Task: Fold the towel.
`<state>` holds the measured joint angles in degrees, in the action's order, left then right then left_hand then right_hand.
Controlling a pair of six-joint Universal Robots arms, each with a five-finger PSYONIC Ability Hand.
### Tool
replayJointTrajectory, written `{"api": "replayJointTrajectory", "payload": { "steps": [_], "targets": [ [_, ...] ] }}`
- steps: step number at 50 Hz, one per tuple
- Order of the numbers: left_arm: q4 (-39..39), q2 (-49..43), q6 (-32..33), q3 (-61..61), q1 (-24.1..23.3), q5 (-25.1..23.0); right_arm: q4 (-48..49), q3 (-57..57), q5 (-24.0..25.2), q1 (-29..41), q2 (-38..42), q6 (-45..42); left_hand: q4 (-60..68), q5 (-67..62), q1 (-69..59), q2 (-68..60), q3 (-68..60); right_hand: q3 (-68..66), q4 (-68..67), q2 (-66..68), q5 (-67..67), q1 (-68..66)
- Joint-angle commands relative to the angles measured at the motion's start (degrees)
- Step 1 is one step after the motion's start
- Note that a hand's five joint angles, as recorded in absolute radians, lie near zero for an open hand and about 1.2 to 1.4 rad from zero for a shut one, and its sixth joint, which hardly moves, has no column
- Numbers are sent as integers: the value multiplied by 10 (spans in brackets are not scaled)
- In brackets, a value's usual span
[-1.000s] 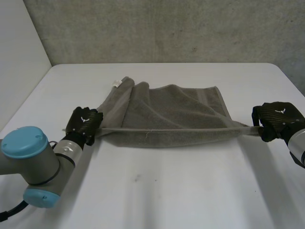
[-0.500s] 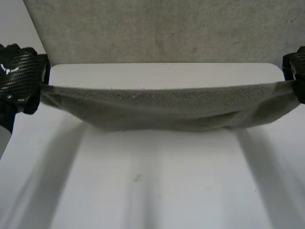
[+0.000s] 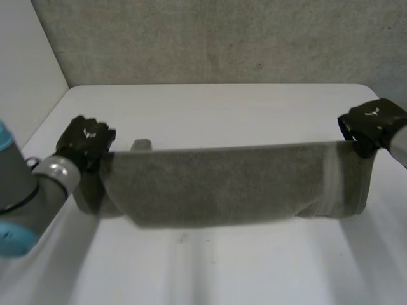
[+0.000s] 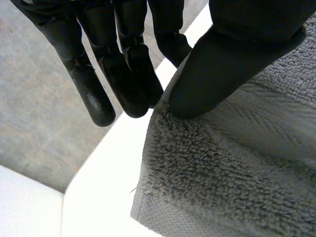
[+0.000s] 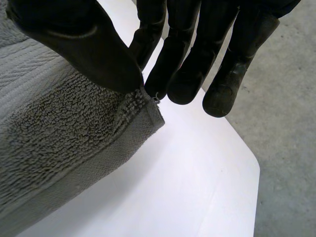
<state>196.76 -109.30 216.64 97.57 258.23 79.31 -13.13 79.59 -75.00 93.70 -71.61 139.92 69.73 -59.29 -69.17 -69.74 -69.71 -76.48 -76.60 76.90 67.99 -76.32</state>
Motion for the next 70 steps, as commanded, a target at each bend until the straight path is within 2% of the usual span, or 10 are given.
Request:
{"api": "replayJointTrajectory", "payload": {
  "steps": [1, 9, 14, 20, 29, 37, 46, 58, 65, 70],
  "targets": [
    [4, -66, -14, -228, -34, 9, 18, -228, -79, 70, 101, 8, 103, -107, -108, -103, -103, -35, -34, 31, 20, -37],
    [68, -39, -115, -444, -56, 57, 251, -358, -97, 73, 62, 147, 103, -107, -108, -103, -103, -35, -34, 31, 20, -37],
    [95, -30, -165, -462, -55, 80, 189, -381, -94, 73, 60, 160, 103, -107, -108, -103, -103, -35, -34, 31, 20, -37],
    [72, -34, -169, -379, -48, 81, 91, -355, -81, 79, 84, 152, 103, -107, -108, -103, -103, -35, -34, 31, 20, -37],
    [118, -49, -167, -154, -33, 73, 116, -154, 2, 79, 103, 86, 103, -107, -108, -103, -103, -35, -34, 31, 20, -37],
    [219, -120, -142, -26, -33, 61, 175, -17, 5, 83, 154, 19, 103, -107, -108, -103, -103, -35, -34, 31, 20, -37],
    [220, -121, -63, 40, -31, 46, 179, 40, -1, 76, 133, 4, 103, -107, -108, -103, -103, -35, -34, 31, 20, -37],
    [123, 104, 5, 206, 5, 28, 11, 131, -1, 15, -56, -72, 103, -107, -108, -103, -103, -35, -34, 31, 20, -37],
    [22, 299, 21, 258, 31, -74, -37, 168, 6, -39, -209, -100, 103, -107, -108, -103, -103, -35, -34, 31, 20, -37],
    [-53, 355, 21, 257, 42, -102, -61, 167, 13, -57, -260, -99, 103, -107, -108, -103, -103, -35, -34, 31, 20, -37]
  ]
}}
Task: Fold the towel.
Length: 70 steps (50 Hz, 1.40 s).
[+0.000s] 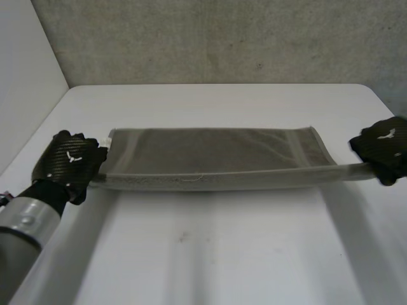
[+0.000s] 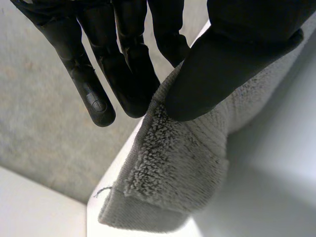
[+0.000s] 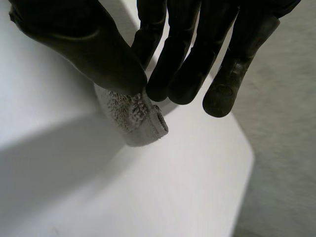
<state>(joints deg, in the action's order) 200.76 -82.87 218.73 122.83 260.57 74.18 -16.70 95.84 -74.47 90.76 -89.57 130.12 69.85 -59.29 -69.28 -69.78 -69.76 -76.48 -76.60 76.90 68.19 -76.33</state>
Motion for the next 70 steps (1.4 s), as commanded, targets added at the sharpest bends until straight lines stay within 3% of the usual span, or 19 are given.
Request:
{"api": "replayJointTrajectory", "payload": {
  "steps": [1, 7, 9, 17, 20, 23, 25, 30, 35, 43, 46, 47, 48, 49, 50, 59, 62, 68, 70],
  "targets": [
    [-93, 90, 0, 5, 19, -51, -26, 4, 7, -28, -81, -1, 101, -107, -107, -102, -102, -35, -34, 31, 18, -37],
    [-116, 73, 5, 3, 22, -56, -24, -1, 17, -41, -80, -2, 101, -107, -107, -102, -102, -35, -34, 31, 18, -37],
    [-110, 46, 7, -1, 22, -56, -16, -10, 24, -43, -37, -4, 101, -107, -107, -102, -102, -35, -34, 31, 18, -37],
    [-17, -178, 29, -116, 14, -53, -5, -81, 15, -33, 119, -20, 101, -107, -107, -102, -102, -35, -34, 31, 18, -37],
    [-6, -215, 28, -153, 11, -51, -2, -105, 9, -29, 151, -19, 101, -107, -107, -102, -102, -35, -34, 31, 18, -37],
    [6, -283, 25, -233, -7, -48, 11, -161, -24, -3, 215, -13, 101, -107, -107, -102, -102, -35, -34, 31, 18, -37],
    [8, -353, 22, -321, -30, -46, 32, -223, -73, 34, 271, -9, 101, -107, -107, -102, -102, -35, -34, 31, 18, -37],
    [5, -445, 22, -447, -46, -30, 68, -304, -122, 57, 345, -1, 101, -107, -107, -102, -102, -35, -34, 31, 18, -37],
    [1, -534, 23, -568, -61, -2, 106, -395, -131, 85, 424, 1, 101, -107, -107, -102, -102, -35, -34, 31, 18, -37],
    [-10, -605, 24, -650, -66, 6, 112, -480, -142, 97, 500, 0, 101, -107, -107, -102, -102, -35, -34, 31, 18, -37],
    [-11, -625, 25, -670, -67, 21, 114, -507, -144, 100, 524, 0, 101, -107, -107, -102, -102, 1, 2, -5, -18, -1],
    [-12, -630, 25, -673, -67, 27, 115, -518, -145, 102, 533, 0, 90, -96, -96, -91, -91, 348, 349, -352, -365, 346],
    [-12, -630, 25, -673, -67, 27, 115, -518, -145, 102, 534, 0, 90, -96, -96, -91, -91, 351, 352, -355, -368, 350],
    [-12, -632, 25, -671, -67, 32, 115, -528, -147, 106, 541, 1, -330, 324, 324, 329, 329, 665, 666, -669, -682, 663],
    [-11, -632, 27, -668, -69, 38, 116, -535, -148, 108, 546, 2, -599, 593, 593, 598, 598, 665, 666, -669, -682, 663],
    [-12, -592, 20, -632, -79, 73, 114, -533, -171, 110, 524, 50, -599, 593, 593, 598, 598, 665, 666, -669, -682, 663],
    [-11, -544, 6, -590, -78, 92, 111, -490, -168, 110, 456, 122, -599, 593, 593, 598, 598, 665, 666, -669, -682, 663],
    [-9, -417, -79, -456, -74, 98, 109, -392, -162, 104, 368, 150, -599, 593, 593, 598, 598, 665, 666, -669, -682, 663],
    [-8, -384, -106, -418, -70, 97, 110, -312, -150, 103, 305, 155, -599, 593, 593, 598, 598, 665, 666, -669, -682, 663]
  ]
}}
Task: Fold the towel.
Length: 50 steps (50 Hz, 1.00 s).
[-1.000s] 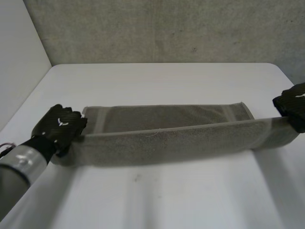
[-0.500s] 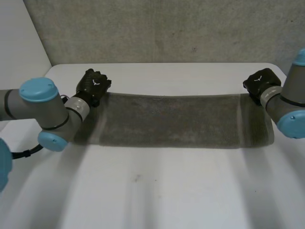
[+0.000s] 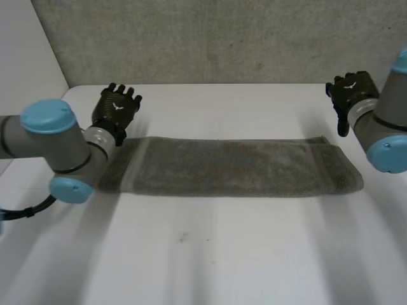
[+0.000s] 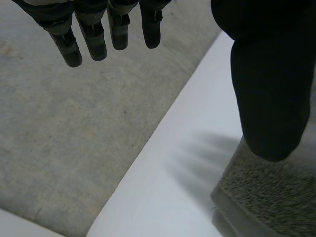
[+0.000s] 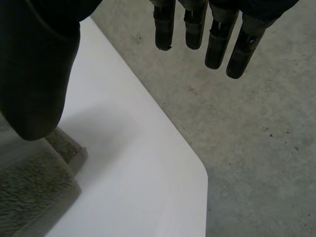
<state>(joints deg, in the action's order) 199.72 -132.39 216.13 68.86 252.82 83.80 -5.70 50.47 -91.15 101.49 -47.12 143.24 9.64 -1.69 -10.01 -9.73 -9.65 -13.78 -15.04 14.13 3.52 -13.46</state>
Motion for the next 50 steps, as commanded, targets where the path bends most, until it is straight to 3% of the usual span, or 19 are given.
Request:
{"api": "replayJointTrajectory", "payload": {
  "steps": [1, 8, 15, 19, 28, 29, 30, 31, 32, 41, 50],
  "targets": [
    [3, 146, -109, 163, 10, -1, -1, 181, 25, -4, -149, 24, 4, 17, 0, -3, -4, 38, 50, -41, -35, 35],
    [9, 259, -212, 319, 22, -5, -12, 335, 90, -39, -224, 57, 4, 17, 0, -3, -4, 38, 50, -41, -35, 35],
    [29, 296, -244, 380, 21, -5, -3, 417, 149, -79, -237, 69, 4, 17, 0, -3, -4, 0, 13, -3, 3, -3],
    [85, 300, -253, 413, 21, -4, 50, 446, 171, -101, -208, 64, 4, 17, 0, -3, -4, -35, -23, 32, 38, -38],
    [117, 300, -253, 431, 16, -4, 122, 441, 170, -117, -141, 46, 4, 17, 0, -3, -4, -200, -188, 197, 203, -203],
    [120, 300, -253, 434, 16, -4, 129, 433, 169, -119, -127, 37, 4, 17, 0, -3, -4, -263, -251, 260, 266, -267],
    [123, 300, -252, 436, 16, -4, 131, 424, 167, -125, -114, 26, 4, 17, 0, -3, -4, -424, -411, 421, 427, -427],
    [123, 300, -252, 436, 16, -4, 131, 423, 167, -125, -114, 26, 4, 17, 0, -3, -4, -426, -413, 422, 428, -429],
    [124, 300, -253, 438, 17, -4, 130, 411, 159, -134, -106, 14, 4, 17, 0, -3, -4, -660, -647, 656, 662, -663],
    [124, 303, -253, 446, 21, -4, 124, 352, 60, -203, -114, -44, 4, 17, 0, -3, -4, -662, -650, 659, 665, -665],
    [125, 309, -253, 450, 21, -4, 72, 286, 54, -221, -132, -138, 4, 17, 0, -3, -4, -662, -650, 659, 665, -665]
  ]
}}
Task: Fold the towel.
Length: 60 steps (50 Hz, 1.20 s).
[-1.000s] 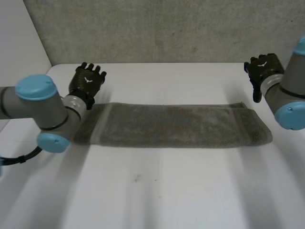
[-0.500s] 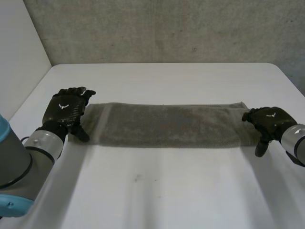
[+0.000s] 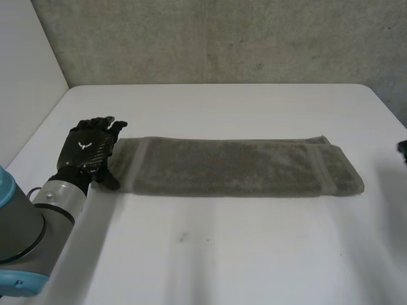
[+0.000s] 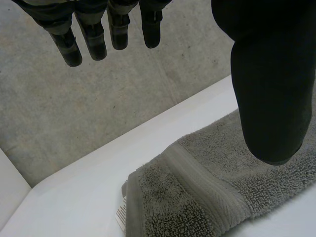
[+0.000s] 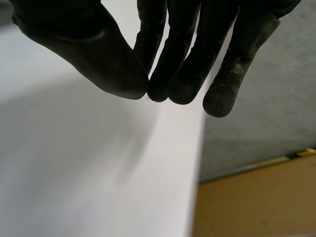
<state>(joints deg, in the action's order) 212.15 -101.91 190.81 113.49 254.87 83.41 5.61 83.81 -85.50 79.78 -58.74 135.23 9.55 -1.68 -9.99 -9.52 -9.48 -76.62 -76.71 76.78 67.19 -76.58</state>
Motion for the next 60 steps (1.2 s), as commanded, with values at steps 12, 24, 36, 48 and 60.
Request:
{"api": "replayJointTrajectory", "payload": {
  "steps": [12, 24, 36, 48, 60],
  "targets": [
    [2, 13, 0, 16, 0, -1, -63, 11, 122, 44, -44, 110, 4, 17, 0, -5, -5, 522, 523, -524, -528, 522],
    [3, 14, 0, 17, 0, -1, -16, 96, 260, -1, -23, 120, 4, 17, 0, -5, -5, 482, 483, -484, -488, 482],
    [3, 15, 0, 20, -1, -1, 8, 93, 257, -1, 5, 118, 4, 17, 0, -5, -5, 385, 386, -386, -390, 384],
    [3, 15, 0, 22, -1, -1, 14, 61, 194, -5, 17, 118, 4, 17, 0, -5, -5, -34, -33, 32, 28, -34],
    [3, 15, 0, 22, 0, -1, 0, -3, 94, -45, -25, 54, 4, 17, 0, -5, -5, -34, -33, 32, 28, -34]
  ]
}}
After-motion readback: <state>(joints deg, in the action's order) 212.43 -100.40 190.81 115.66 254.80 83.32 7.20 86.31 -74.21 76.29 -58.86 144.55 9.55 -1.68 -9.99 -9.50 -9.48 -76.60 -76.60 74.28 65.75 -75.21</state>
